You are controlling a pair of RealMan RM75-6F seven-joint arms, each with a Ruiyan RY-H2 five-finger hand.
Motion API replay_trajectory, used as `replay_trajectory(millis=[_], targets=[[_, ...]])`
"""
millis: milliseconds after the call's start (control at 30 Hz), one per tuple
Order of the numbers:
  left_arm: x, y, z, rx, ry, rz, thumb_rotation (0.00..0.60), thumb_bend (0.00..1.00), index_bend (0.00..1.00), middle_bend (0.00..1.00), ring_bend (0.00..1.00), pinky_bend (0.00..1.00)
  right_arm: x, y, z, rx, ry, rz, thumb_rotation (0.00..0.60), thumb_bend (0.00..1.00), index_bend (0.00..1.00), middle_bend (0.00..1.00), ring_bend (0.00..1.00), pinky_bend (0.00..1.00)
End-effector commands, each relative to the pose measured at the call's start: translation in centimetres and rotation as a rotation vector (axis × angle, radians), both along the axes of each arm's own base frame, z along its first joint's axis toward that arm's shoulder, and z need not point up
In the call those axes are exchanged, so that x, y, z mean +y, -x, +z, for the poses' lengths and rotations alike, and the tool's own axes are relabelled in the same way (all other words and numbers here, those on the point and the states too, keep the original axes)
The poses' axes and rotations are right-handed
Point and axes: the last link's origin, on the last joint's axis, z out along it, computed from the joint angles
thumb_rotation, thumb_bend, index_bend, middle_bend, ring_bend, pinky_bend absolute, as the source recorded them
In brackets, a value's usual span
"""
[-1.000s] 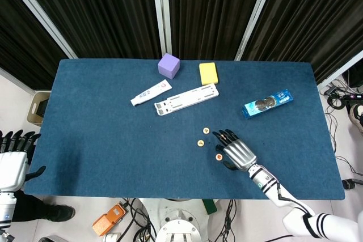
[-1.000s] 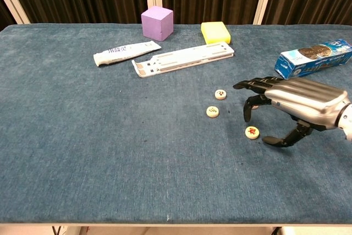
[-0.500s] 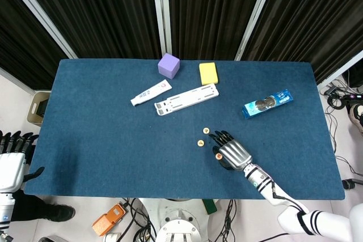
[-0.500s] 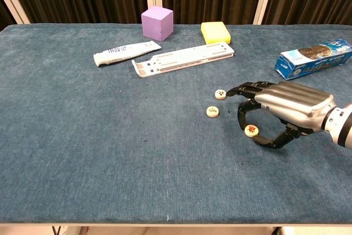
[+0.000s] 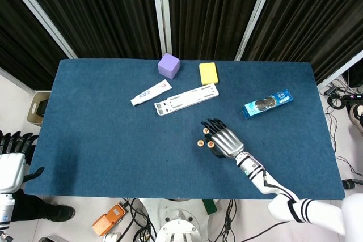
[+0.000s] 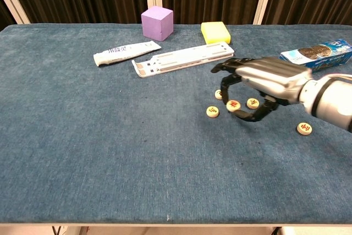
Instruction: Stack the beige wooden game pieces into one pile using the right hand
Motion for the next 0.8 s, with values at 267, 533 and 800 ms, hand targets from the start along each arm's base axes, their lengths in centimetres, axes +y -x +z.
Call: replay_trajectory(millis=[267, 533, 800], targets=[[-0.1, 0.1, 0.1, 0.004, 0.000, 0.007, 0.600, 0.00, 0.18, 0.14, 0.08, 0.00, -0.8, -1.2, -1.6, 0.009, -0.008, 0.012, 0.600, 0.55, 0.52, 0.14, 0.07, 0.14], [0.1, 0.1, 0.1, 0.005, 0.001, 0.004, 0.600, 0.00, 0.18, 0.14, 0.08, 0.00, -1.0, -1.7, -2.0, 0.001, -0.011, 0.023, 0.600, 0.55, 0.50, 0.14, 0.07, 0.14], [-0.1, 0.3, 0.2, 0.003, -0.001, 0.012, 0.600, 0.00, 0.18, 0.14, 0.08, 0.00, -1.0, -1.7, -2.3, 0.006, -0.017, 0.022, 0.600, 0.55, 0.48, 0.14, 0.07, 0.14]])
